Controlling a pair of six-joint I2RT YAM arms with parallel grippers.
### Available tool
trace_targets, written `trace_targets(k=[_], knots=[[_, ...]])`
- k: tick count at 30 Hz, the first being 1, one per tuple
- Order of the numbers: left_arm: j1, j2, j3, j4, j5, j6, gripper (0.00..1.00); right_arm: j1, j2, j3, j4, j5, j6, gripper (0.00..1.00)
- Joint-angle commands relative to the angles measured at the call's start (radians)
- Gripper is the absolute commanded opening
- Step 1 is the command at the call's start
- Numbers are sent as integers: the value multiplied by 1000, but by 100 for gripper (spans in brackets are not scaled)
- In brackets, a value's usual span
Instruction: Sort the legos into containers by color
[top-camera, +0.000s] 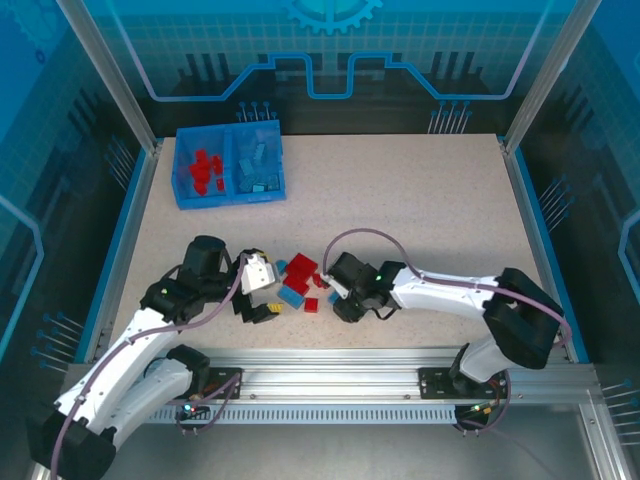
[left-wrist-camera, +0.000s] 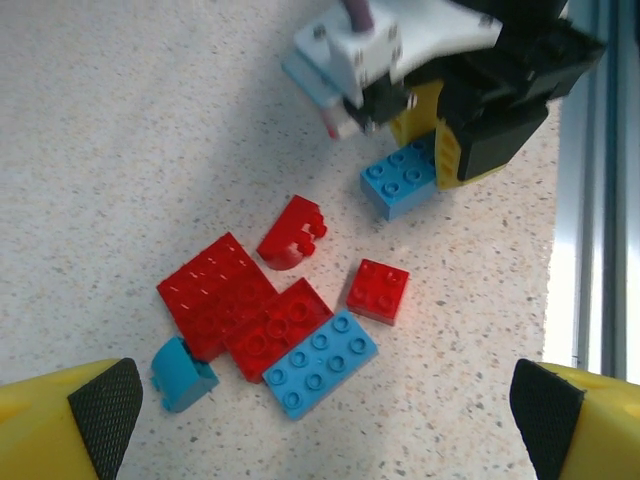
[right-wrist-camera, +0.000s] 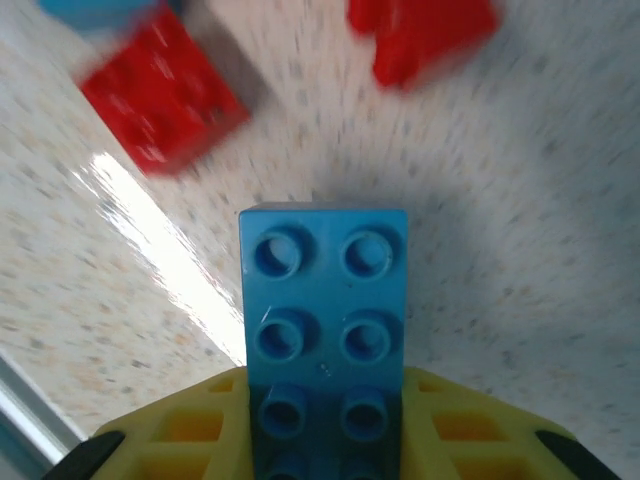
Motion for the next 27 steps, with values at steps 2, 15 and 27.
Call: trace_targets(k=[2,15,27], knots=[[33,-79,-57,172,-23,-27,99,-49,-95,128,41,13,6,26],[270,-73,-15,446,-236,-466,99,-283,406,799,164,-117,-19,26],[294,1,58,398,-466,-685,99,-345,1099,1773,-108,-187,-26,27]])
